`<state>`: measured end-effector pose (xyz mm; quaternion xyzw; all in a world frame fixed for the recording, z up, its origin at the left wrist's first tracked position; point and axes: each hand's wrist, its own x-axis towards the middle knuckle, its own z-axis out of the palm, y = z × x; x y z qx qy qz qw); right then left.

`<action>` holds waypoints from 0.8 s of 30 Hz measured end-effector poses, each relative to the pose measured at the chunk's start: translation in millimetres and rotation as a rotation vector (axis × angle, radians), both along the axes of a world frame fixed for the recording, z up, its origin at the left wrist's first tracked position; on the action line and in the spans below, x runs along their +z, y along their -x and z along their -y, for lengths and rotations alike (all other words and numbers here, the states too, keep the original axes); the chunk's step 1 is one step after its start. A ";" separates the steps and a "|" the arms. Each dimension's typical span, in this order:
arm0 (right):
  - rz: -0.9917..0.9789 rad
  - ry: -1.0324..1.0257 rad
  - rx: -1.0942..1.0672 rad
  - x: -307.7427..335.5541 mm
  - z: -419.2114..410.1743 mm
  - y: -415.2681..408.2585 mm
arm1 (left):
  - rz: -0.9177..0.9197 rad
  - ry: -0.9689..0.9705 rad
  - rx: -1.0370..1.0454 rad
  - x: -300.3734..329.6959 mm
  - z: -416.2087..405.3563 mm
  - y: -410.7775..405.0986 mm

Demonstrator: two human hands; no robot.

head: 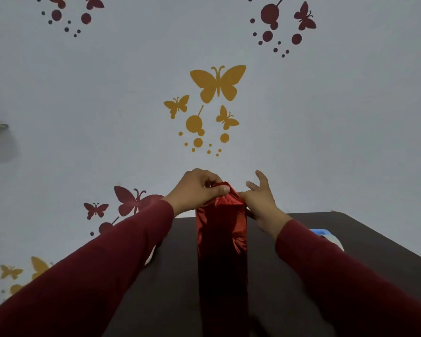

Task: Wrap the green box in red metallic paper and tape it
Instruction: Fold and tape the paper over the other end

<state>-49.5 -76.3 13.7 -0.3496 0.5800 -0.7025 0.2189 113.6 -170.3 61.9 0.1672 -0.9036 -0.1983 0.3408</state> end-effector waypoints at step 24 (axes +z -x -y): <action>0.082 -0.006 0.048 0.9 -3.9 -8.2 | -0.407 -1.116 0.131 -35.4 5.1 6.2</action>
